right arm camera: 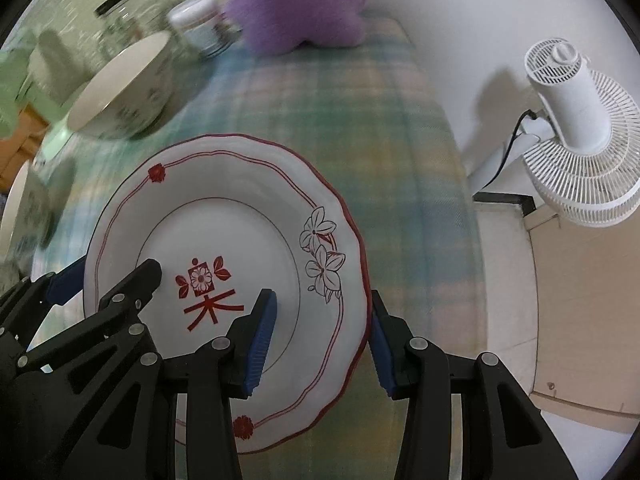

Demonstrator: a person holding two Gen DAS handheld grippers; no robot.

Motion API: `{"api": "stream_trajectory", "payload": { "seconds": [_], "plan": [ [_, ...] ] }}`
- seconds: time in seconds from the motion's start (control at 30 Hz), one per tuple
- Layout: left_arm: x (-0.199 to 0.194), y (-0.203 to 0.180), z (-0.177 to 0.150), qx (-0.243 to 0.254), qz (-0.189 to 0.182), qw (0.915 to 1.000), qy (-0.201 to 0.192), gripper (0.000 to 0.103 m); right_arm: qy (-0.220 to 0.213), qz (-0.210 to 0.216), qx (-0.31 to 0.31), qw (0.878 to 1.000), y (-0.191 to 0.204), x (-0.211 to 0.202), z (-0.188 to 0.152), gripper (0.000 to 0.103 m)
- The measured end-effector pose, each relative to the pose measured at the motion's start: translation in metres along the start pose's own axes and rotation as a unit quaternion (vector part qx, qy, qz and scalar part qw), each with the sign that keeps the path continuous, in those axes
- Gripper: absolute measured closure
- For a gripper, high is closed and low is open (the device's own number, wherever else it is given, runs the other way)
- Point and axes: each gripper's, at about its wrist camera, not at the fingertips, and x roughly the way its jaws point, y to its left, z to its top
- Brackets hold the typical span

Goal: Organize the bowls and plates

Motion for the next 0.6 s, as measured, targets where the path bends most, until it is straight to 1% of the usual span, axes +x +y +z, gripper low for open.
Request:
{"api": "stream_trajectory", "payload": {
  "seconds": [0.13,0.3,0.37,0.47,0.53,0.6],
  "plan": [
    [-0.001,-0.003,-0.004,0.017,0.005,0.9998,-0.008,0.049,-0.004,-0.01,-0.005,1.0,0.005,-0.001,0.002,0.055],
    [0.0,0.0,0.0,0.004,0.014,0.9998,-0.015,0.049,-0.011,-0.013,-0.005,1.0,0.008,0.005,0.01,0.051],
    [0.002,-0.001,0.005,0.002,0.015,0.9997,-0.019,0.049,-0.018,-0.014,-0.006,1.0,0.007,0.007,0.016,0.051],
    [0.004,-0.001,0.012,-0.001,0.012,0.9998,-0.017,0.052,-0.026,-0.014,-0.007,1.0,0.005,0.011,0.027,0.051],
    [0.004,-0.001,0.012,0.002,0.015,0.9997,-0.018,0.054,-0.026,-0.008,-0.014,1.0,0.006,0.012,0.031,0.053],
    [0.003,-0.002,0.009,0.004,0.016,0.9996,-0.021,0.054,-0.025,-0.017,-0.021,0.999,0.01,0.012,0.031,0.053]
  ]
}}
